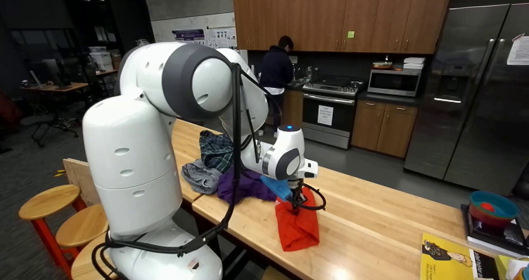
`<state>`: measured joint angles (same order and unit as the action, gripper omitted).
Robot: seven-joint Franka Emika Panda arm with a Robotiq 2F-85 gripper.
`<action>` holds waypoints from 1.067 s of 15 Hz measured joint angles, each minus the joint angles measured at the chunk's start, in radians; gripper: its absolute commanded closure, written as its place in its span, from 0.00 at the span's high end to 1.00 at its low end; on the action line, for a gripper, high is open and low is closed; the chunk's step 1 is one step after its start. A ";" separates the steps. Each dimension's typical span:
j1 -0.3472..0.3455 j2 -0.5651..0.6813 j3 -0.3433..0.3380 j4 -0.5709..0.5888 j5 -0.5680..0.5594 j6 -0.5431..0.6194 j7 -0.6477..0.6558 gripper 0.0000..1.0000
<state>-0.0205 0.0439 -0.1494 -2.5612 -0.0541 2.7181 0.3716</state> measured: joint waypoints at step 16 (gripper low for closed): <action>-0.038 -0.198 0.098 -0.190 0.028 0.033 -0.159 0.01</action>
<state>-0.0585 -0.1536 -0.0518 -2.7515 -0.0263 2.7514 0.2127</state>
